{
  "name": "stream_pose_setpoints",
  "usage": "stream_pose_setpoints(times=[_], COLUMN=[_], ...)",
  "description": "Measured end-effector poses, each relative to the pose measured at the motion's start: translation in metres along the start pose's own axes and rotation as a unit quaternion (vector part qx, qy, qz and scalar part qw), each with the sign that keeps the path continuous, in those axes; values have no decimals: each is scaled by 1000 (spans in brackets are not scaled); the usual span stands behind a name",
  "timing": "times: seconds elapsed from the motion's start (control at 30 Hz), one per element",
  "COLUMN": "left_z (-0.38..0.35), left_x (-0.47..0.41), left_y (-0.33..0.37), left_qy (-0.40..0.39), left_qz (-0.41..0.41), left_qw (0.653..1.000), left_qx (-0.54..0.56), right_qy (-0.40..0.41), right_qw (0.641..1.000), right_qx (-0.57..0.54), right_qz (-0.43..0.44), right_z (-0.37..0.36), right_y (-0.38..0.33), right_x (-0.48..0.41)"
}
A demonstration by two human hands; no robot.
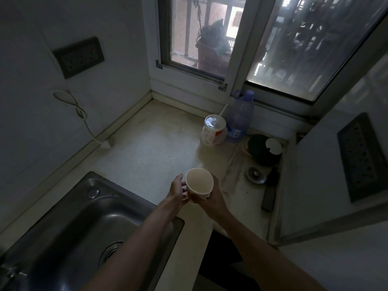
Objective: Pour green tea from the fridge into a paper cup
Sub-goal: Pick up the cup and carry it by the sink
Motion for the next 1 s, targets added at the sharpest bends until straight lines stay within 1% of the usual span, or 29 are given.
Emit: stream_pose_setpoints(times=[0.13,0.23,0.33,0.4,0.5,0.53,0.6,0.67,0.7,0.73,0.8,0.83,0.9,1.0], left_z=[14,23,27,28,27,25,24,24,24,25,28,29,29,26], left_x=[5,13,25,36,61,72,95,119,132,145,169,180,204,241], left_y=[6,15,29,42,63,70,83,94,99,104,112,115,119,119], left_qy=[16,31,32,35,50,57,70,89,107,132,181,201,231,267], left_qz=[-9,-31,-48,-56,-86,-102,-140,-184,-207,-229,-255,-268,-288,-305], left_qw=[998,994,986,982,968,960,935,892,862,831,783,762,729,698], left_qx=[-65,-101,-154,-179,-230,-255,-318,-404,-451,-490,-537,-555,-576,-591], right_qy=[-32,-65,-123,-145,-129,-118,-107,-108,-102,-87,-33,-15,3,21], right_qw=[999,996,984,976,973,974,976,970,962,949,915,900,887,883], right_qx=[27,40,77,121,138,144,171,217,254,301,401,431,451,448], right_qz=[-29,-55,-99,-112,-132,-126,-84,-22,5,13,36,53,94,141], right_z=[6,13,24,33,46,50,60,67,71,75,81,83,86,91], right_y=[-5,-10,-33,-48,-76,-87,-102,-135,-153,-170,-198,-210,-229,-248], right_x=[0,2,9,12,9,6,-1,1,4,7,13,19,33,55])
Point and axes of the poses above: each hand's wrist, its own x-axis away from the middle knuckle, its own z-axis out of the back of the hand, y = z × x, the point moved 2 cm from there along -x, towards the middle knuckle, and after that the axes turned 1 degree about -y, right-handed, at the moved point
